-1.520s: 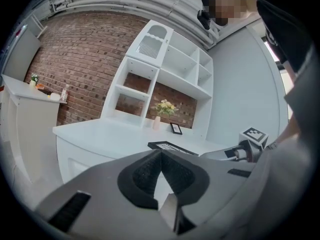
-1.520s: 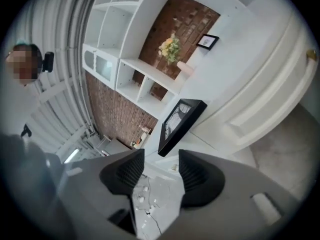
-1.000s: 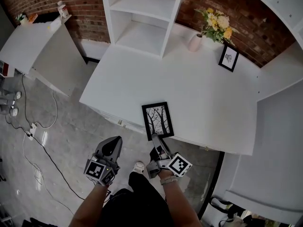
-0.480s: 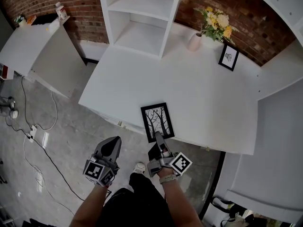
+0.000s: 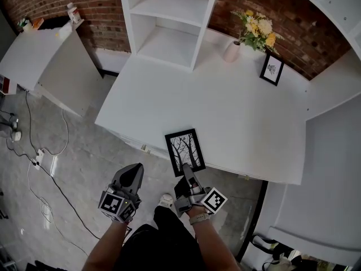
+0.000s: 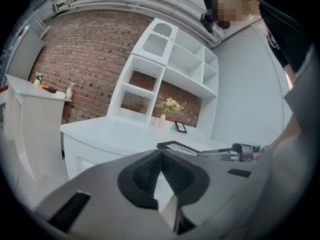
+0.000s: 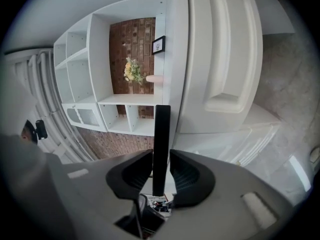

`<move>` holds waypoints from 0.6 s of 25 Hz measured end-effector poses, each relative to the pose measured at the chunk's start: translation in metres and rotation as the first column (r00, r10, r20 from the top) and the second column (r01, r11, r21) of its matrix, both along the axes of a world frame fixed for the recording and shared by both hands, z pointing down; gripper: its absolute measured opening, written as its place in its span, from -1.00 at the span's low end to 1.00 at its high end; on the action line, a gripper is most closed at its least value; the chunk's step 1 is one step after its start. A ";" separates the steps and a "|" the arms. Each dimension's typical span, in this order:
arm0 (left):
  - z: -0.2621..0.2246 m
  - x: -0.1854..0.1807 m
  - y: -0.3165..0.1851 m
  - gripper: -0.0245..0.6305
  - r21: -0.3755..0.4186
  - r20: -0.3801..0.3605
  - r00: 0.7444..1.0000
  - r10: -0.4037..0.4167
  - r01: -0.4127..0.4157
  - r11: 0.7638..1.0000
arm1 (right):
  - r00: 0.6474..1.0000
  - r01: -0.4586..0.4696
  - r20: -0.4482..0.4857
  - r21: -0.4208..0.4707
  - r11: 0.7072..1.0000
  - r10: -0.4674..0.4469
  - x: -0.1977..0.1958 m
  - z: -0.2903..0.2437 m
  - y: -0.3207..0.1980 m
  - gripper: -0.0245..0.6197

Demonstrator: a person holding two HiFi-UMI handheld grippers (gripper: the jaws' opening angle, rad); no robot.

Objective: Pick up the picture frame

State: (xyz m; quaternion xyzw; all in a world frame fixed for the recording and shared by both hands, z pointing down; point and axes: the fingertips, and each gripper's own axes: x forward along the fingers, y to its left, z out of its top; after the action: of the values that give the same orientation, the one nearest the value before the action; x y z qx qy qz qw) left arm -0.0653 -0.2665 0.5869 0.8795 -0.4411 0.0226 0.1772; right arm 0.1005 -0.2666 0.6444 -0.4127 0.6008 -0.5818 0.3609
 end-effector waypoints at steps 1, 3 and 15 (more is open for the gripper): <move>-0.001 0.001 0.000 -0.91 0.003 -0.004 1.000 0.003 -0.003 1.000 | 1.000 0.000 0.005 0.002 1.000 0.000 0.001 0.001 0.000 -0.58; -0.002 0.001 0.001 -0.91 0.006 -0.017 1.000 0.005 -0.005 1.000 | 1.000 -0.012 0.029 0.004 1.000 0.012 0.003 0.002 -0.004 -0.52; -0.007 -0.003 0.000 -0.91 -0.001 0.013 1.000 0.007 -0.007 1.000 | 0.996 -0.035 0.083 -0.030 0.999 0.038 0.003 0.006 -0.023 -0.81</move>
State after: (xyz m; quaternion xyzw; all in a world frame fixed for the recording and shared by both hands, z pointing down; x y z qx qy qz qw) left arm -0.0688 -0.2669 0.5799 0.8808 -0.4391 0.0293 0.1746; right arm 0.1035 -0.2895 0.6505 -0.4038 0.5692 -0.6003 0.3907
